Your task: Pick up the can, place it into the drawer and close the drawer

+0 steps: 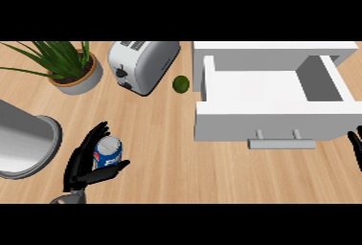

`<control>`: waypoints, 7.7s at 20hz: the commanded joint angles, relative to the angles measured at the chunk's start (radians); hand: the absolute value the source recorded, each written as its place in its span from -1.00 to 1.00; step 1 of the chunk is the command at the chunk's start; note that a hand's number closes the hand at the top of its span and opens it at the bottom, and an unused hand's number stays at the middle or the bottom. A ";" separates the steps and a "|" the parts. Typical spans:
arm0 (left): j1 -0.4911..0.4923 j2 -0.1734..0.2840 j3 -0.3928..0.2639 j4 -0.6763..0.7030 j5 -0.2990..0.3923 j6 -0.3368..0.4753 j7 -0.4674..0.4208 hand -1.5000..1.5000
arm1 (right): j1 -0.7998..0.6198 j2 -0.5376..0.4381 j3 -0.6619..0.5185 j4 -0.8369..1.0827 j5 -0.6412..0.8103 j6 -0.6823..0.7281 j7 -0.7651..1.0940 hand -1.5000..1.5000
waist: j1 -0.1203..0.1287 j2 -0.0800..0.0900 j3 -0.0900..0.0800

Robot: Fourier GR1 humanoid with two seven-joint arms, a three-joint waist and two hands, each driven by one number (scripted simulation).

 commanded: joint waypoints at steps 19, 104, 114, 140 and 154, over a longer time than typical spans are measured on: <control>-0.162 0.025 0.083 0.004 0.135 0.018 0.078 1.00 | 0.029 -0.031 -0.078 -0.031 -0.097 0.031 0.011 -1.00 | -0.003 0.001 0.000; -1.365 -0.072 -0.726 0.682 0.499 0.697 0.370 1.00 | -0.124 -0.043 -0.024 -0.003 -0.034 0.003 0.070 -1.00 | -0.122 0.029 0.003; -1.401 -0.072 -0.755 0.722 0.542 0.791 0.389 -1.00 | -0.176 -0.043 -0.004 0.036 -0.006 -0.010 0.064 -1.00 | -0.134 0.036 0.003; -1.342 -0.072 -0.759 0.608 0.716 0.892 0.249 -1.00 | -0.223 -0.211 0.152 -0.031 0.576 -0.036 -0.130 -1.00 | -0.073 0.021 0.001; -1.390 -0.056 -0.734 0.597 0.683 0.880 0.355 -1.00 | -0.400 -0.233 0.361 0.325 1.087 -0.164 -0.060 -1.00 | 0.005 0.003 0.000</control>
